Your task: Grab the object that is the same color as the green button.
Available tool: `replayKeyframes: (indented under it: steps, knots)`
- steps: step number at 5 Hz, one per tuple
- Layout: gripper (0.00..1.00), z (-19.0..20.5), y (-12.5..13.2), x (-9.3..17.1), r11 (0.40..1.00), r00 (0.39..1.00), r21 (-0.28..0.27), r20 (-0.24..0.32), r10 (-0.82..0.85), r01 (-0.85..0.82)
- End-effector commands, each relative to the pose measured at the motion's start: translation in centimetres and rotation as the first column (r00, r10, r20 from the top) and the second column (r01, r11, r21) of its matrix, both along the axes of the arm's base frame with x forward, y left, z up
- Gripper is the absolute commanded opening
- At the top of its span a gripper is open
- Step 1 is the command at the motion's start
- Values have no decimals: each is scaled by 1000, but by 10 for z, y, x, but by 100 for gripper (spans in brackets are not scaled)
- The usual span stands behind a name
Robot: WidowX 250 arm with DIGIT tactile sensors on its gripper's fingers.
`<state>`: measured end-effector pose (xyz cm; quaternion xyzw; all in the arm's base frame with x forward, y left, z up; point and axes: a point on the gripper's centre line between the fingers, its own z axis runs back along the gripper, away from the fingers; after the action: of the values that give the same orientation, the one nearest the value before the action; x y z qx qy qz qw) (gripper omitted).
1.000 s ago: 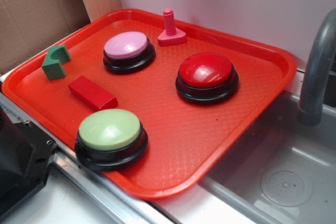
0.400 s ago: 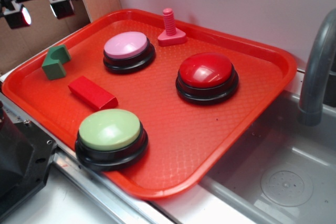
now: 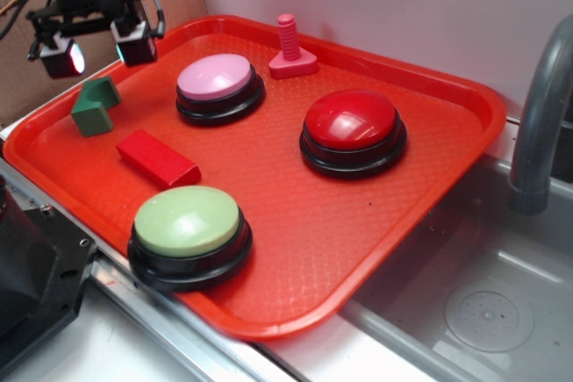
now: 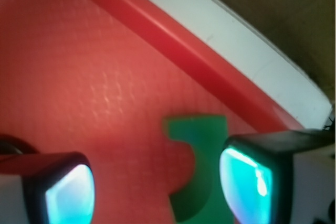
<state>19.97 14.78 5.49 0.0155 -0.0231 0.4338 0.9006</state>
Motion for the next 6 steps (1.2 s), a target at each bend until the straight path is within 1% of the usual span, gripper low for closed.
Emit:
replayKeyframes:
  steps: [1, 2, 3, 4, 5, 6]
  knots:
    - [100, -12, 19, -26, 1000, 1000, -5, 15, 11, -11]
    - [92, -32, 9, -26, 999, 1000, -38, -13, -21, 20]
    - [0, -38, 4, -30, 998, 1000, -65, -10, -9, 8]
    - [0, -42, -1, -32, 996, 999, -82, -23, -22, 20]
    - [0, -24, -15, -26, 986, 993, -120, 4, -117, 117]
    - [0, 25, -46, -17, 949, 953, -83, 29, -303, 304]
